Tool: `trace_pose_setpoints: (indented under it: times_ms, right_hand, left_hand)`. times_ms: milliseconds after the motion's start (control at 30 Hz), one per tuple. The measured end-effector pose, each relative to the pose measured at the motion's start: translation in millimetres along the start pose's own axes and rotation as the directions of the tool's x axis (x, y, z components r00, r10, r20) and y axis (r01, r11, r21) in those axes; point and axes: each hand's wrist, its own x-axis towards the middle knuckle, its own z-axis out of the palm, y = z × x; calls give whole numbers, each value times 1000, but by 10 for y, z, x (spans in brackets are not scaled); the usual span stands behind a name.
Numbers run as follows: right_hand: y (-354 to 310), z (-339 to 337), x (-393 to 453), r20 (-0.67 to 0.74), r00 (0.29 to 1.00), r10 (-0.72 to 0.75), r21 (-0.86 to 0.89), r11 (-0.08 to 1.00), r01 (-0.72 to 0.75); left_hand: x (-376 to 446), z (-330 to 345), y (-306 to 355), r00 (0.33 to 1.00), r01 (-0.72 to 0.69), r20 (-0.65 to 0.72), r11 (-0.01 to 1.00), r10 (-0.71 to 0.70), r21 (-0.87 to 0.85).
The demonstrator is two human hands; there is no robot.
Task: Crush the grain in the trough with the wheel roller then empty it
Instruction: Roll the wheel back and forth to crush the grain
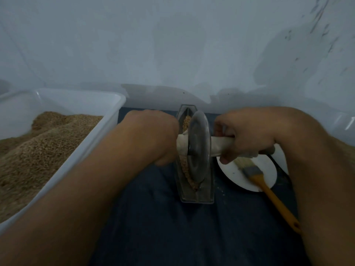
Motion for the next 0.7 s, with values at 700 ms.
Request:
trace_pose_setpoints:
  times_ms: [700]
  right_hand:
    - [131, 191, 305, -51, 998, -39, -28, 999, 38]
  left_hand:
    - [473, 358, -66, 987, -18, -158, 999, 12, -35]
